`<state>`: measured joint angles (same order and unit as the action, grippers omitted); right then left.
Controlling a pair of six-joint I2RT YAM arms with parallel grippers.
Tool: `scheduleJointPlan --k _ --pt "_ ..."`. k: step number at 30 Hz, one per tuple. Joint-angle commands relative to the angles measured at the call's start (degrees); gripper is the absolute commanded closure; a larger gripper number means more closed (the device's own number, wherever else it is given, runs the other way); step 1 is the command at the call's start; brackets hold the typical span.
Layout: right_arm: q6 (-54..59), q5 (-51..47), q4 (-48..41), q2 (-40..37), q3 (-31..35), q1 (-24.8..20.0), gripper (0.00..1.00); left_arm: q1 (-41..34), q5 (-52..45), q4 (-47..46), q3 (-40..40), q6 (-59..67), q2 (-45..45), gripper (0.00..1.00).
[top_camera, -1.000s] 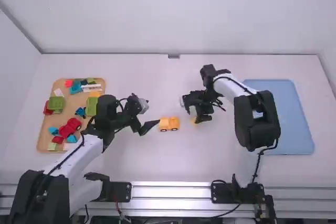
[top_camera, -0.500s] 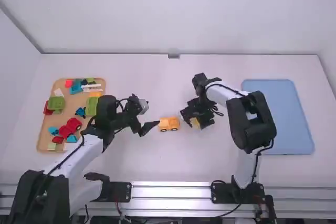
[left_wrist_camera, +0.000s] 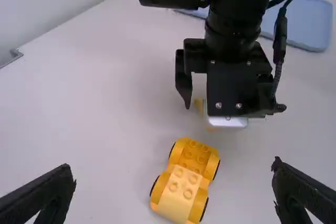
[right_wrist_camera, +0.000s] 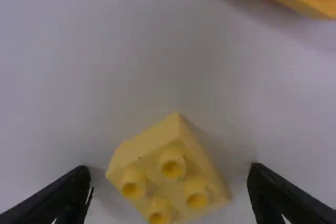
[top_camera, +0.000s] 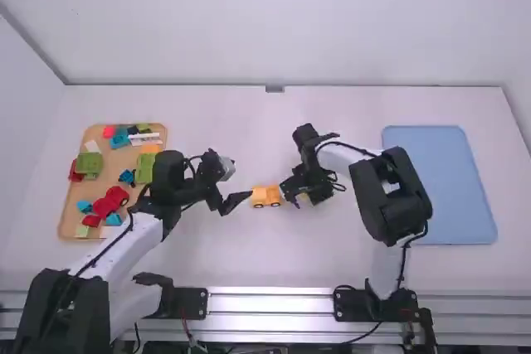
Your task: Assemble lego blocks to make yellow taxi
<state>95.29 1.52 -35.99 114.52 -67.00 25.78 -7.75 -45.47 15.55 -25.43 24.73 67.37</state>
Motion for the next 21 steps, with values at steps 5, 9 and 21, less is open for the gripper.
scheduleJointPlan --k 5,9,21 --pt "-10.10 -1.46 0.20 0.35 1.42 2.40 0.33 0.22 -1.42 -0.79 0.39 0.63 0.20 0.01" --pt "-17.00 -1.25 0.66 0.35 1.40 2.40 0.46 0.24 -1.42 -0.76 0.39 0.66 0.20 0.01" --pt "-36.52 0.13 1.11 0.35 1.42 3.91 0.65 0.13 -0.22 -0.81 0.42 0.76 0.20 0.01"
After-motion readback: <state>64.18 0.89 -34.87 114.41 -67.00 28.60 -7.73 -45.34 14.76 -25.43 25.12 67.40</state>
